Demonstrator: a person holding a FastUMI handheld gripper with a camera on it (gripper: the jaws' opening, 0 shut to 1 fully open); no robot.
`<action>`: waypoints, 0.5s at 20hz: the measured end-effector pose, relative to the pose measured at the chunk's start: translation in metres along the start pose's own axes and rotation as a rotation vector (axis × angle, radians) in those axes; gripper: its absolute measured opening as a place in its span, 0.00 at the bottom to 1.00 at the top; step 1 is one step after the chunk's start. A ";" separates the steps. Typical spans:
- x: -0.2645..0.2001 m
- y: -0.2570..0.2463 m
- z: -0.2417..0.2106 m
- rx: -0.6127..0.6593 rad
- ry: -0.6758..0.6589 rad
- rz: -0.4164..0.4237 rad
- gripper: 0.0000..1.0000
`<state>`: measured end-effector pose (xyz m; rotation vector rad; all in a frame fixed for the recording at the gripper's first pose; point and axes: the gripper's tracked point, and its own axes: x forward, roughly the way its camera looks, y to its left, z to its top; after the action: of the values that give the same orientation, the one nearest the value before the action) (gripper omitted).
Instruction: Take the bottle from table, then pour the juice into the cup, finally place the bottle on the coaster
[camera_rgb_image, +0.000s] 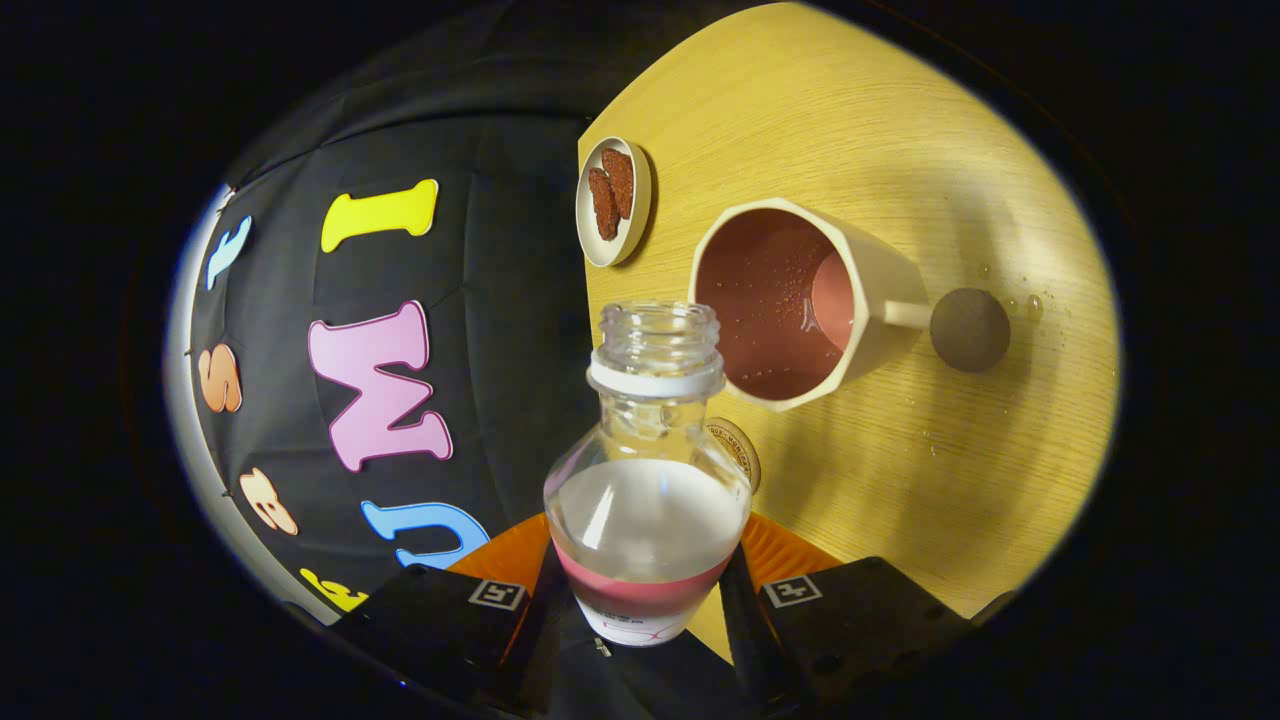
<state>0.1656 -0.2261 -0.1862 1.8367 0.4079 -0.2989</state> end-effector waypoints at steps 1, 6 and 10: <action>0.002 0.001 0.001 0.010 0.001 0.001 0.71; 0.005 0.001 0.004 0.082 0.028 -0.008 0.71; 0.006 0.005 0.010 0.128 0.039 -0.004 0.71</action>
<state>0.1734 -0.2360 -0.1870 1.9701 0.4271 -0.2981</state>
